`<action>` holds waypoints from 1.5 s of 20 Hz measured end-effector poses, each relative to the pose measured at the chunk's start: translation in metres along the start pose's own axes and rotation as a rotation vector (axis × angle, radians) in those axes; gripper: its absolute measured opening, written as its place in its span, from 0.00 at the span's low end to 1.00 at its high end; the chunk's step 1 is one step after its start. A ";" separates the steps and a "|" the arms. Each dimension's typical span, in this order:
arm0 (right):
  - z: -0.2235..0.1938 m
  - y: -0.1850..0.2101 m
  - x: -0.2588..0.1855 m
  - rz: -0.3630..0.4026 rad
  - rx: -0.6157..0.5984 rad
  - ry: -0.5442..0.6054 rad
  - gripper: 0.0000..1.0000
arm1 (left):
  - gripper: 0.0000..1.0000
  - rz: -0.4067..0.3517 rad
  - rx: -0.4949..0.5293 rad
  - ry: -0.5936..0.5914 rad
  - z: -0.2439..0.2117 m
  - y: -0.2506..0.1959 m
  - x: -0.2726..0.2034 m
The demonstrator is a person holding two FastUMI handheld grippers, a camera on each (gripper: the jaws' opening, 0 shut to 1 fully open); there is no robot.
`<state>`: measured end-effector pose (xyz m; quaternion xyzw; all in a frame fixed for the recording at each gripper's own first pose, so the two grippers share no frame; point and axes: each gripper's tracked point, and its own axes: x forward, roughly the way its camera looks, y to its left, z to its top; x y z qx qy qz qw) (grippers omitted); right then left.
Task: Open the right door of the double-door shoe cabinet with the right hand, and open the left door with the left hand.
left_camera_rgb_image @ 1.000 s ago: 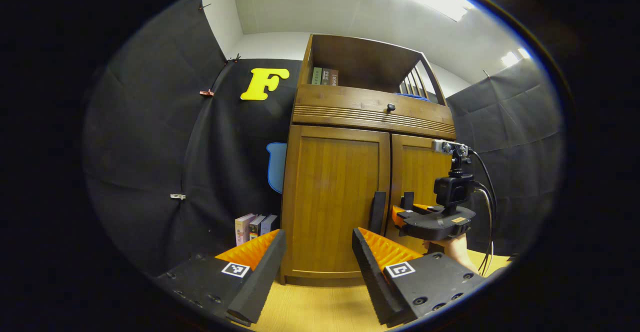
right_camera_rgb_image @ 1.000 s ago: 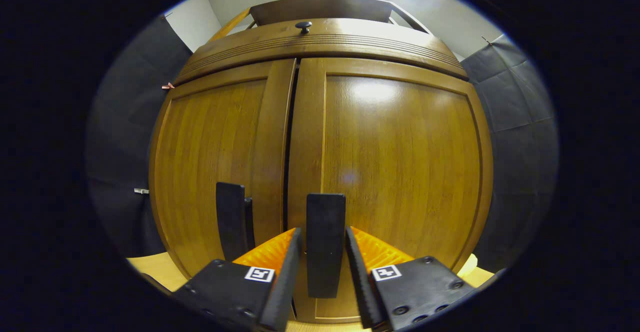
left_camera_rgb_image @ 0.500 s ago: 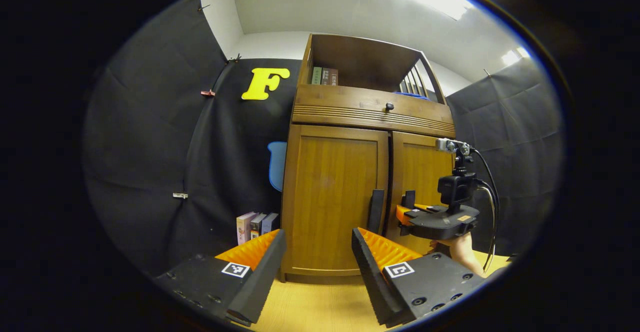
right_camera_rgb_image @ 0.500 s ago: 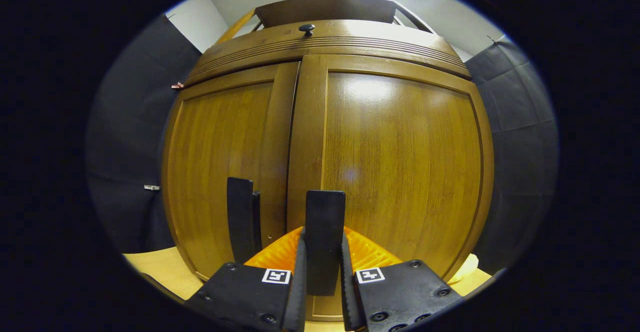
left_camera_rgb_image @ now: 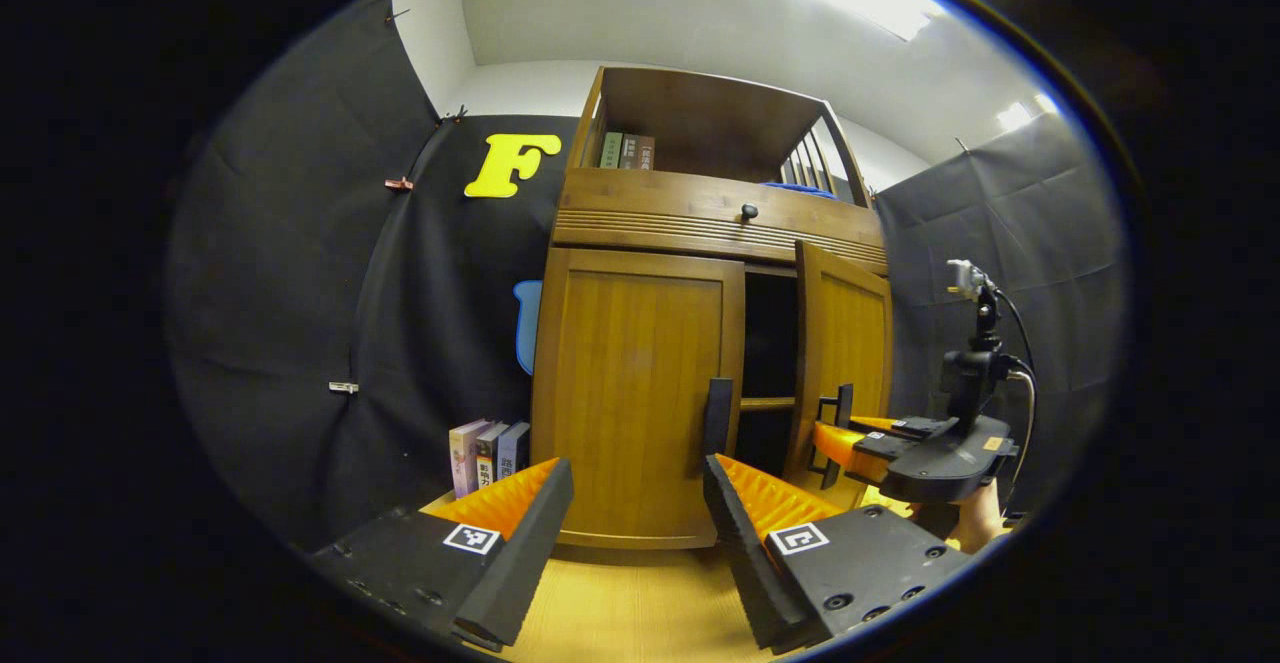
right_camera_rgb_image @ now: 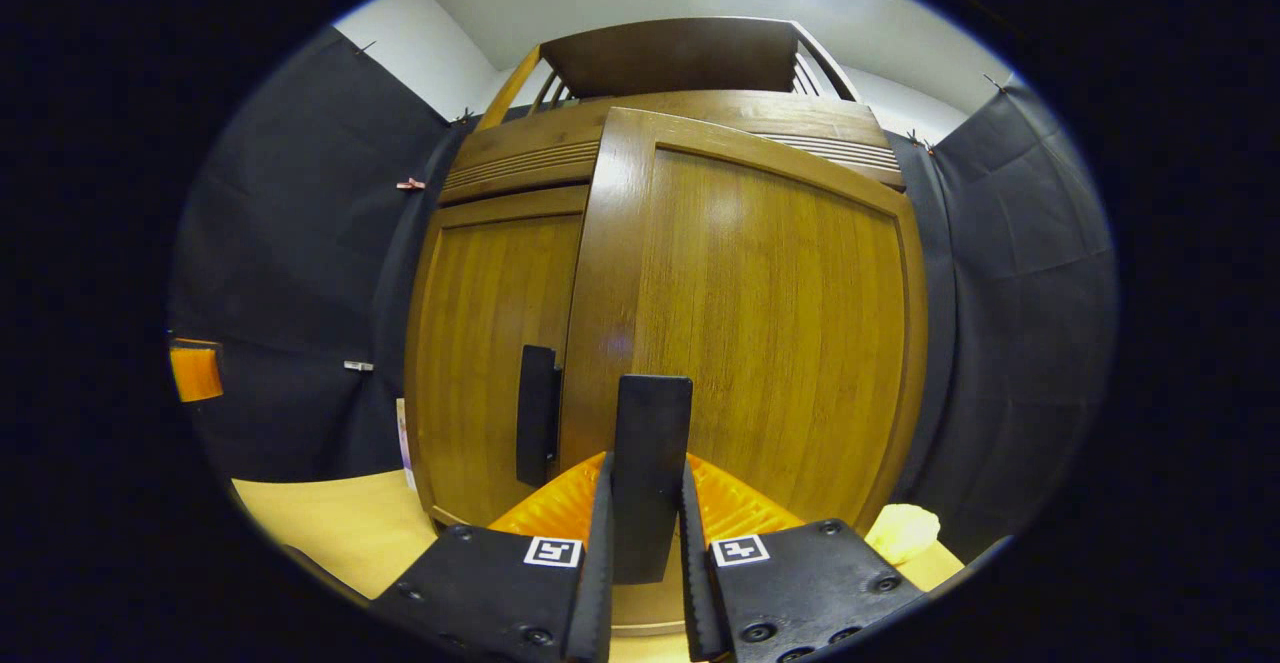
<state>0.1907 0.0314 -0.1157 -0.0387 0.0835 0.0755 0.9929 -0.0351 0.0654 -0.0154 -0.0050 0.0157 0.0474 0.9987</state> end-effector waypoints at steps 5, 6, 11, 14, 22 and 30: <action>0.000 -0.003 -0.013 0.012 0.001 -0.002 0.33 | 0.82 -0.027 -0.001 -0.003 0.002 -0.012 0.002; 0.000 -0.003 -0.015 0.013 0.003 -0.003 0.29 | 0.83 -0.034 0.001 -0.003 0.002 -0.015 0.003; 0.000 -0.009 -0.022 0.013 -0.024 0.004 0.33 | 0.83 -0.073 -0.005 -0.001 0.001 -0.029 0.003; 0.001 -0.018 -0.027 0.004 -0.049 0.008 0.28 | 0.87 -0.064 -0.011 -0.008 0.003 -0.028 0.002; 0.003 -0.041 -0.042 -0.069 -0.084 0.013 0.28 | 0.82 -0.068 -0.028 -0.003 -0.001 -0.035 0.005; 0.000 -0.081 -0.066 -0.179 -0.093 0.028 0.27 | 0.79 -0.098 -0.030 -0.007 -0.002 -0.052 0.014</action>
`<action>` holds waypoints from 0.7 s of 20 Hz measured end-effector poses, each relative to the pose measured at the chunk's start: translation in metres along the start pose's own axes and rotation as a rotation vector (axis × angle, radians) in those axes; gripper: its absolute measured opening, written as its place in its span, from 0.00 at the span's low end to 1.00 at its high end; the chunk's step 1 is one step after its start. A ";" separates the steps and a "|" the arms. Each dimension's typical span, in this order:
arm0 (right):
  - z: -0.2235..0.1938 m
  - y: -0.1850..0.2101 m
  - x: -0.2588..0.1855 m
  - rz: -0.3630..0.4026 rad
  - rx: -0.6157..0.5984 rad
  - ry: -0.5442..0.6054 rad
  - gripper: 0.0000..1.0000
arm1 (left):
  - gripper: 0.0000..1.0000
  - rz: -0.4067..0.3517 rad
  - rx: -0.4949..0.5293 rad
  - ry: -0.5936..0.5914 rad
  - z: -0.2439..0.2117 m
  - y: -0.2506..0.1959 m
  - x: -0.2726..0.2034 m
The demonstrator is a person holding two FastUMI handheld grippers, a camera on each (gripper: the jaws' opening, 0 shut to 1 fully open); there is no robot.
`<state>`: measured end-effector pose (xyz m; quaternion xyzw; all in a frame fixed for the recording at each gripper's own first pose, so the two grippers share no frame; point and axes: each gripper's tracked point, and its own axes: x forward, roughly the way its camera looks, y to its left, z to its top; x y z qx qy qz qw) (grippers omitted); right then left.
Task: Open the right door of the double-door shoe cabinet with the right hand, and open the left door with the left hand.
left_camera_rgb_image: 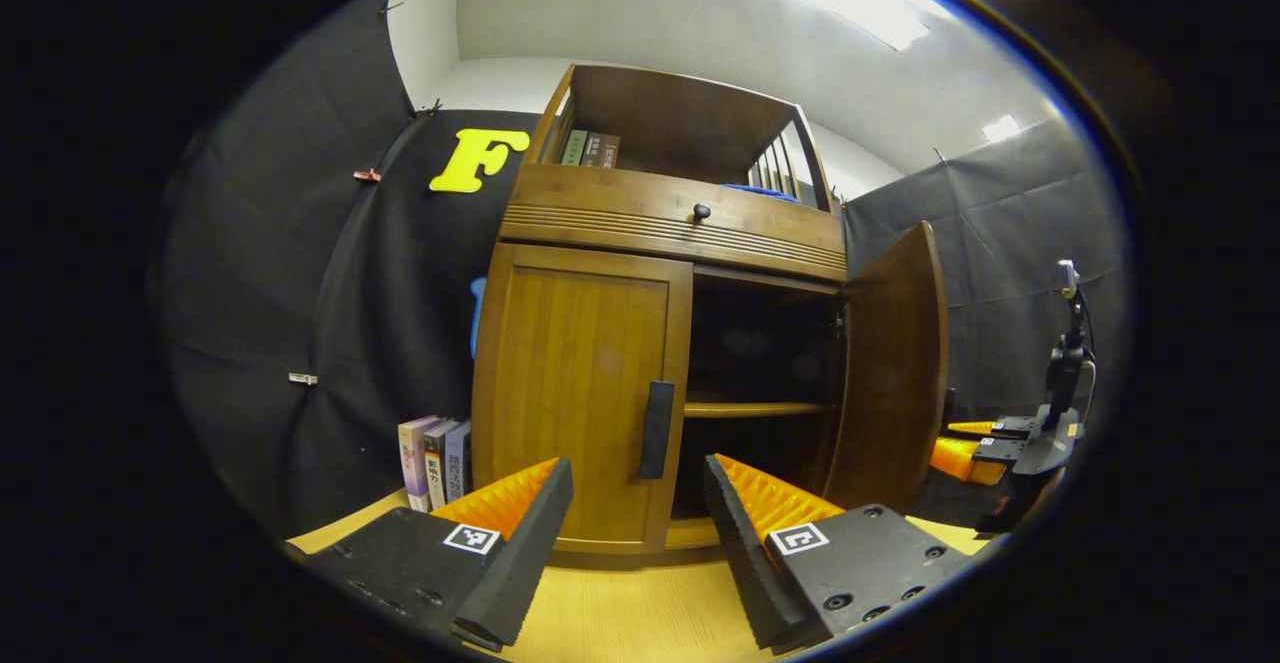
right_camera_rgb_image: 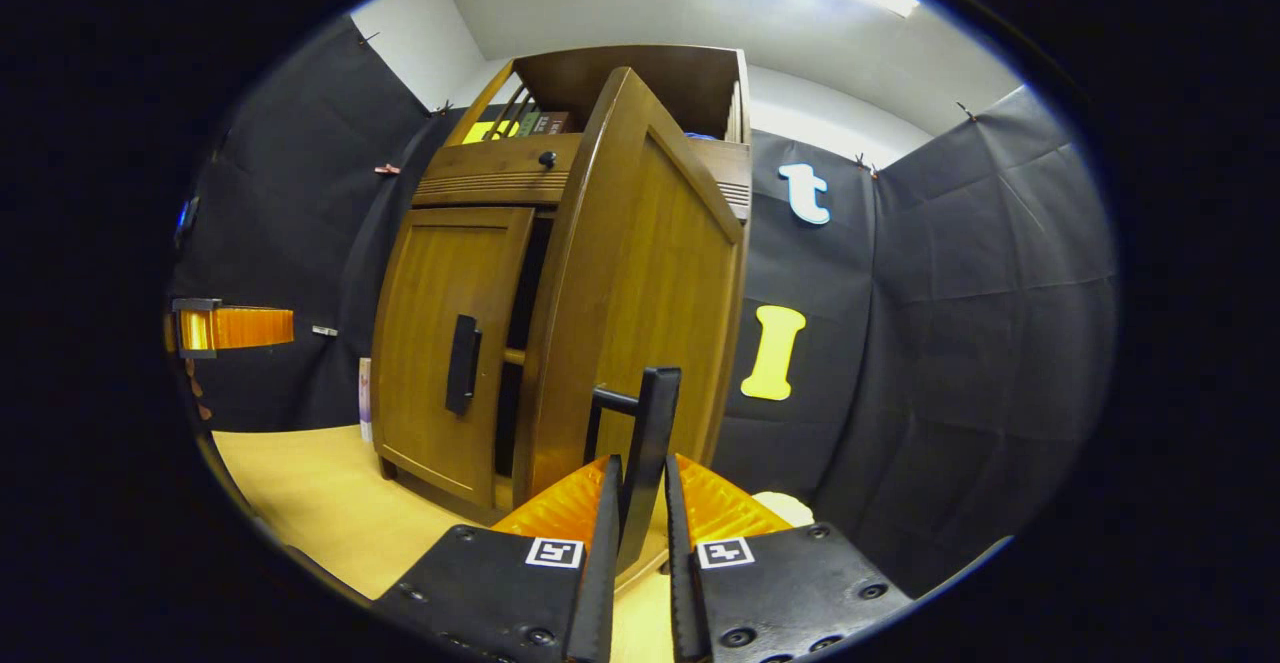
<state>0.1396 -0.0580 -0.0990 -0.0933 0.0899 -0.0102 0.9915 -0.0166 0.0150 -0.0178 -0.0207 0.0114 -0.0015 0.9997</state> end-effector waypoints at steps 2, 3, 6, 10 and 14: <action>-0.002 -0.017 -0.003 -0.052 -0.013 0.003 0.26 | 0.82 -0.007 0.019 -0.009 0.002 -0.004 0.004; -0.003 -0.027 -0.003 -0.081 -0.018 0.001 0.25 | 0.82 -0.014 0.030 -0.015 0.003 -0.007 0.008; -0.003 -0.039 -0.006 -0.095 0.051 0.003 0.19 | 0.83 -0.045 0.056 -0.034 0.005 -0.016 0.020; -0.003 -0.039 -0.005 -0.105 0.088 0.000 0.12 | 0.80 -0.077 0.066 -0.041 0.001 -0.022 0.047; -0.001 -0.044 -0.006 -0.176 0.007 -0.009 0.15 | 0.83 -0.126 0.055 -0.037 -0.008 -0.030 0.080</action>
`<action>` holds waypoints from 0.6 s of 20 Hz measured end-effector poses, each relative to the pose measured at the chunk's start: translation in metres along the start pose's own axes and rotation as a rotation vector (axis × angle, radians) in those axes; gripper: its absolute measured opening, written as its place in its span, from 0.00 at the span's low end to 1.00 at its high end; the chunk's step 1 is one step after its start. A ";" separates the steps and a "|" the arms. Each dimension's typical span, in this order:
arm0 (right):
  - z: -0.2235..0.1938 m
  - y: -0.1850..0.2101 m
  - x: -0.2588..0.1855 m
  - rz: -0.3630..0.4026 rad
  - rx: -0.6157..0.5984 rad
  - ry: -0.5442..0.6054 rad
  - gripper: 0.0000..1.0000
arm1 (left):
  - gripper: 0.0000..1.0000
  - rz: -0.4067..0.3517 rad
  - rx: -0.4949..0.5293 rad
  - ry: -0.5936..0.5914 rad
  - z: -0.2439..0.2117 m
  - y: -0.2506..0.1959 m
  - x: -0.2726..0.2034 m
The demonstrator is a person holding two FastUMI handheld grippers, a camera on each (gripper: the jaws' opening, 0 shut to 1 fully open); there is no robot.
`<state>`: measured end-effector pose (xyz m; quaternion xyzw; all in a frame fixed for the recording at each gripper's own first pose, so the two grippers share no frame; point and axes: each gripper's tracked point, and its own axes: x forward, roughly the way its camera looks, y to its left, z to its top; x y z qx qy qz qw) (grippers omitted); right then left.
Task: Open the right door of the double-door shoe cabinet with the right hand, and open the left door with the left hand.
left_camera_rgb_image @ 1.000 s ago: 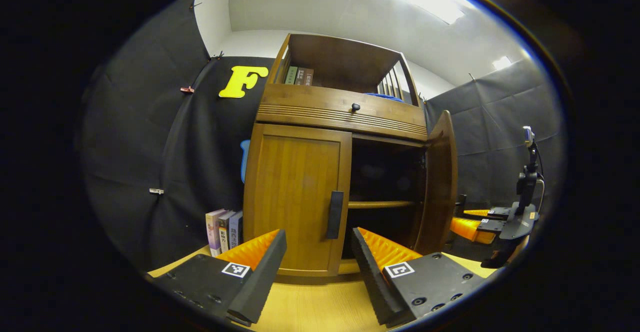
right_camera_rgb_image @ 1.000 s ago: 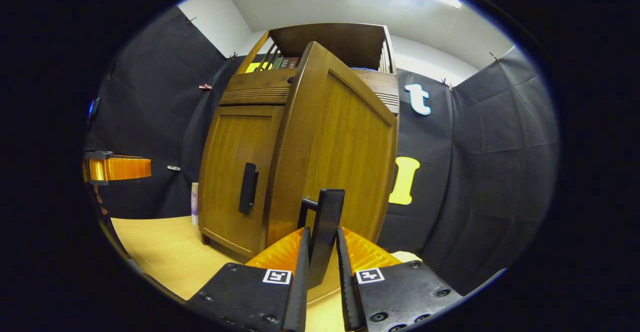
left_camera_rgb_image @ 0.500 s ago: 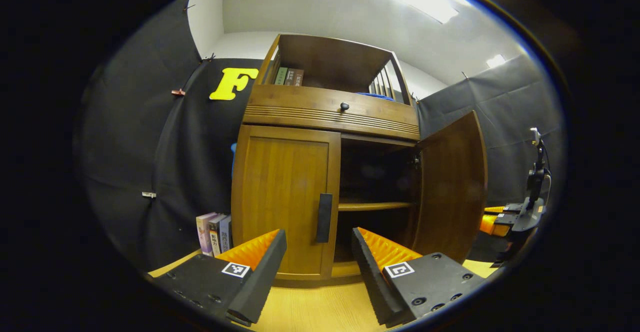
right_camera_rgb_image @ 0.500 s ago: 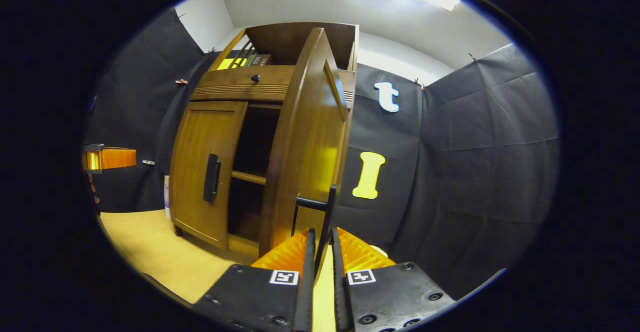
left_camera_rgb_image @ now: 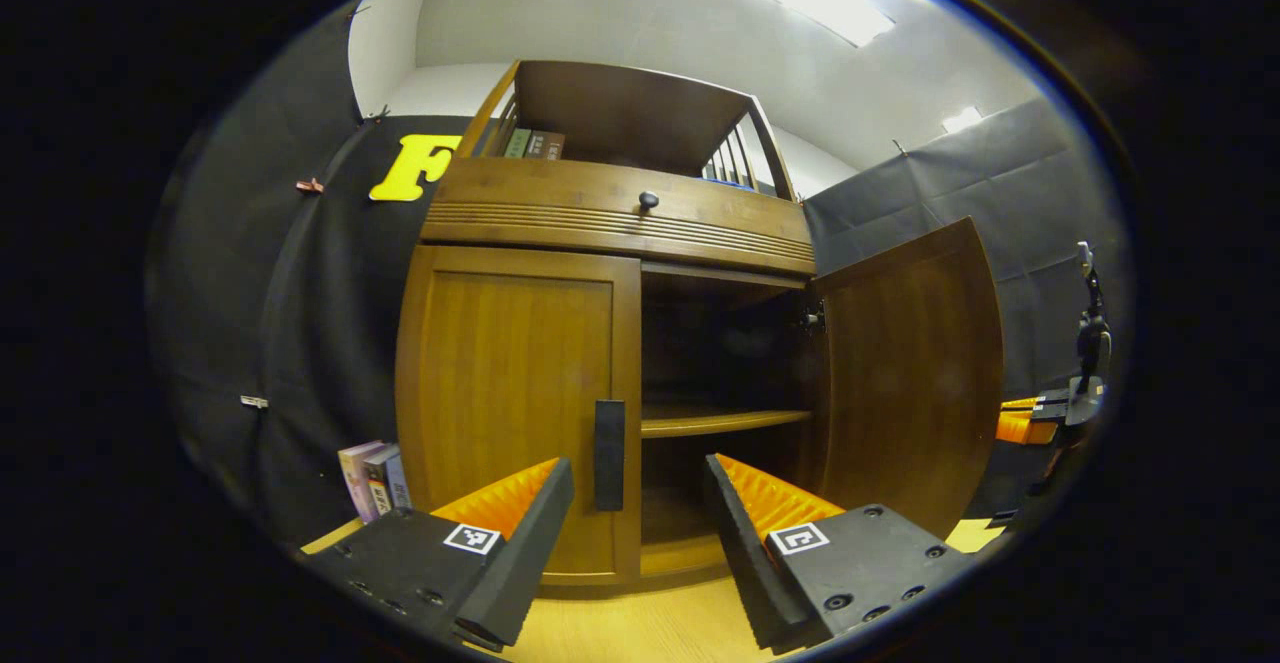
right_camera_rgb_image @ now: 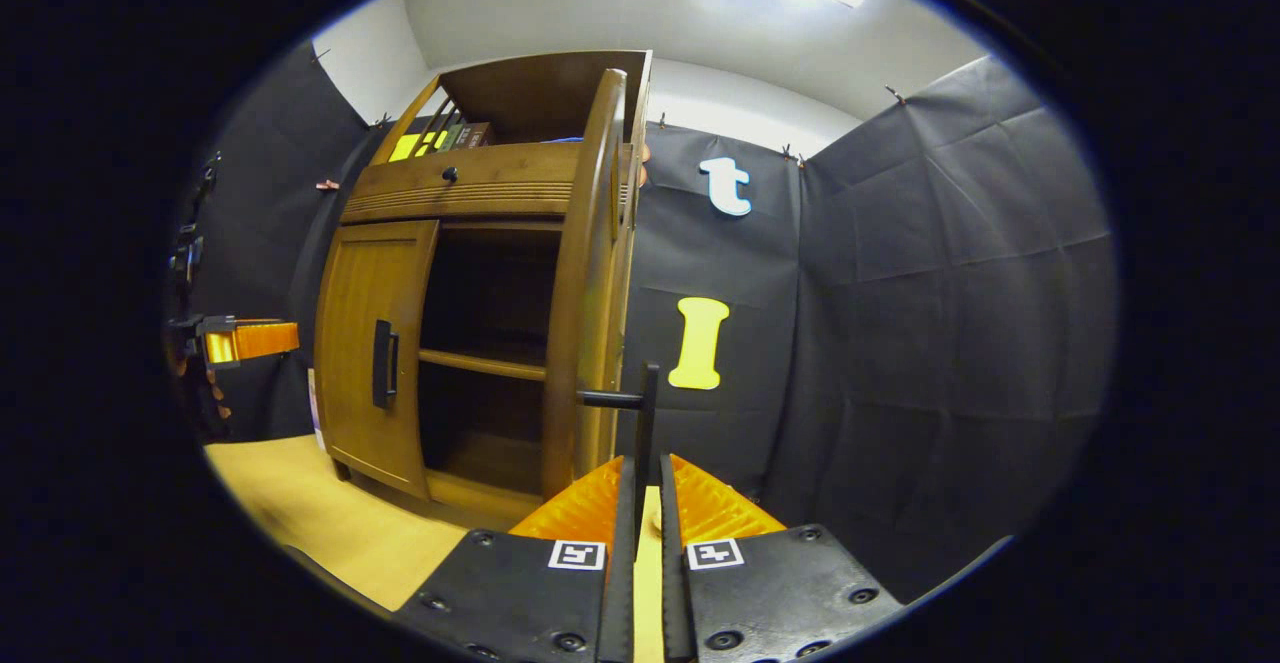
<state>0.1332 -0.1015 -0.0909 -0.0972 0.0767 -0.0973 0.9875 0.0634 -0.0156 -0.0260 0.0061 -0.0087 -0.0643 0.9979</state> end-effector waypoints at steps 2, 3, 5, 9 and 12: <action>0.003 0.009 0.000 -0.011 -0.032 -0.012 0.15 | 0.78 0.026 0.023 -0.010 -0.002 0.008 0.015; 0.003 0.014 0.001 0.015 -0.006 -0.014 0.15 | 0.80 0.029 0.024 -0.013 -0.005 0.009 0.023; 0.012 0.010 -0.003 0.051 0.049 -0.018 0.18 | 0.83 0.020 0.008 -0.013 -0.010 0.007 0.040; 0.023 0.012 -0.017 0.074 0.054 -0.072 0.39 | 0.81 0.051 0.048 0.017 -0.023 0.014 0.076; 0.028 0.000 -0.017 0.047 0.017 -0.118 0.95 | 0.80 0.087 0.063 -0.005 -0.025 0.021 0.102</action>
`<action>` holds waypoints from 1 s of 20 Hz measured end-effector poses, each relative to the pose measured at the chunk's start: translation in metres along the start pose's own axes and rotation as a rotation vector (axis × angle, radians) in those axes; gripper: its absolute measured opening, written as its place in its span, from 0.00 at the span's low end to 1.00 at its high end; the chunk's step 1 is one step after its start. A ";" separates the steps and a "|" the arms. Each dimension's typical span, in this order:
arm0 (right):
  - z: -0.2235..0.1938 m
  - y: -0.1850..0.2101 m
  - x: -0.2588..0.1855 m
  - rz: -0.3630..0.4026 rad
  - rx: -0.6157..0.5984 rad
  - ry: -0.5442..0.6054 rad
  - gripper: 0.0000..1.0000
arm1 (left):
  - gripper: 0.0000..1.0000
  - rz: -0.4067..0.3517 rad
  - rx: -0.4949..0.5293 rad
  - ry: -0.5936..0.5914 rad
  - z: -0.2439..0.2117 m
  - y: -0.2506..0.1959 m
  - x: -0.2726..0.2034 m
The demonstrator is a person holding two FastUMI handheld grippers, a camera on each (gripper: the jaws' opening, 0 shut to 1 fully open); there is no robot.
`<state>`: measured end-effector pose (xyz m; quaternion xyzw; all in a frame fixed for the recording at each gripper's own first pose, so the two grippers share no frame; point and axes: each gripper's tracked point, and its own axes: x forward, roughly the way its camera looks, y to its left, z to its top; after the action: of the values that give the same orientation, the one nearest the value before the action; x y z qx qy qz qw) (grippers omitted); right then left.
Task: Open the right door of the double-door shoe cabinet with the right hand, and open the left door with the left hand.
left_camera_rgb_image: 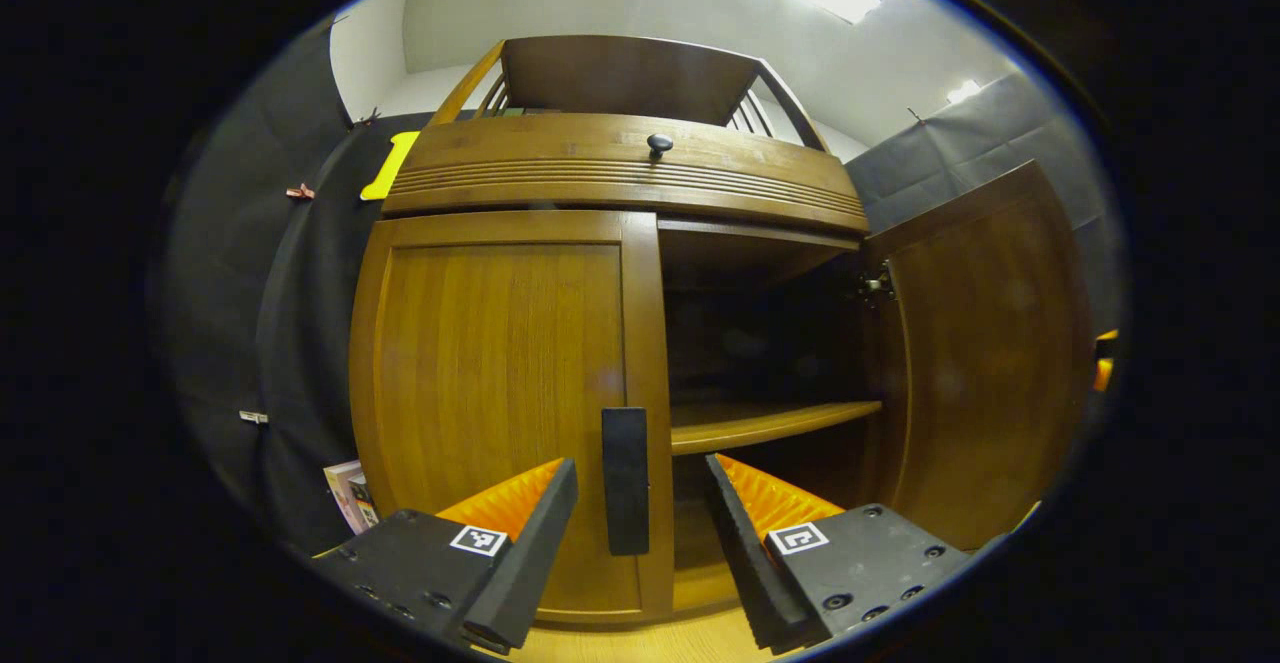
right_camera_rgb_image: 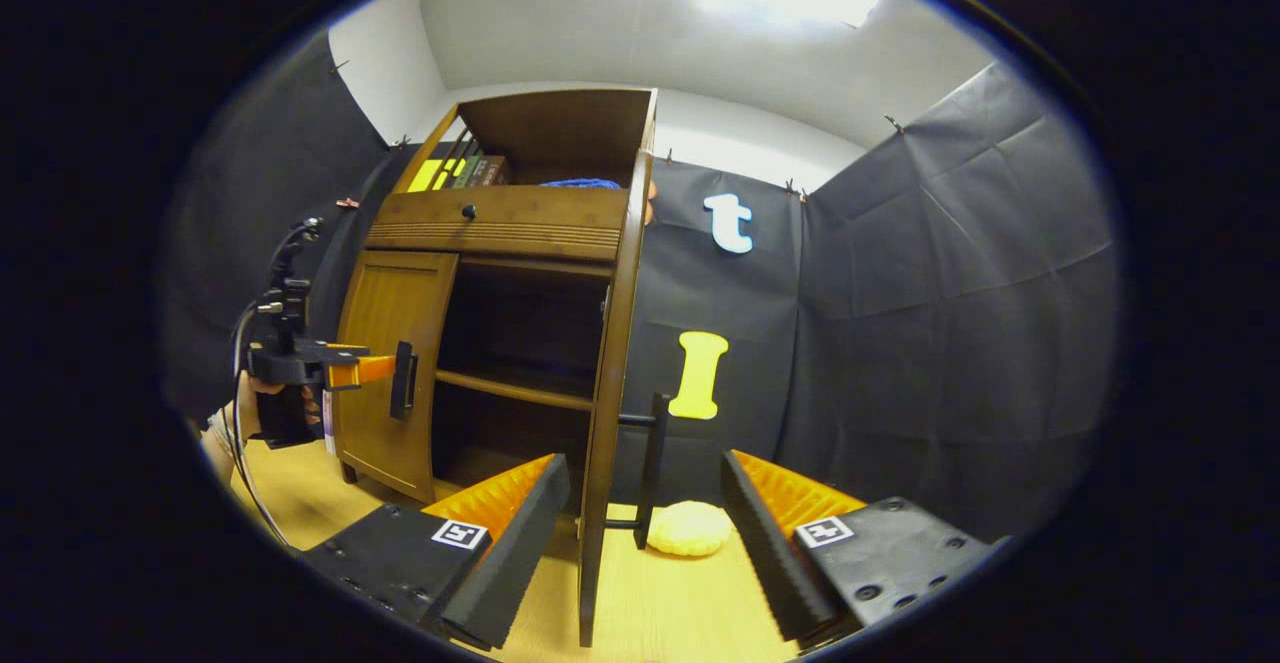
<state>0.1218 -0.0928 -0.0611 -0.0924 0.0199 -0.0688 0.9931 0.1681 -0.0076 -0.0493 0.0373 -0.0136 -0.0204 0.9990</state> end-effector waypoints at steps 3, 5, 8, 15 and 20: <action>-0.002 -0.016 -0.008 -0.029 0.019 -0.007 0.95 | 0.79 -0.004 0.044 0.003 -0.008 0.000 0.025; -0.002 -0.027 -0.016 -0.048 0.037 -0.025 0.95 | 0.82 -0.002 0.054 0.014 -0.019 0.001 0.038; -0.005 -0.047 -0.015 -0.106 0.026 -0.028 0.95 | 0.78 0.002 0.051 0.043 -0.032 -0.001 0.054; -0.009 -0.058 -0.017 -0.140 0.019 -0.017 0.96 | 0.47 0.016 -0.056 0.005 -0.037 0.008 0.064; -0.007 -0.046 -0.018 -0.122 0.026 -0.005 0.95 | 0.30 0.012 -0.040 0.027 -0.037 0.009 0.060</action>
<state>0.0973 -0.1363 -0.0592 -0.0808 0.0107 -0.1291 0.9883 0.2298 0.0016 -0.0843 0.0174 0.0001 -0.0140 0.9998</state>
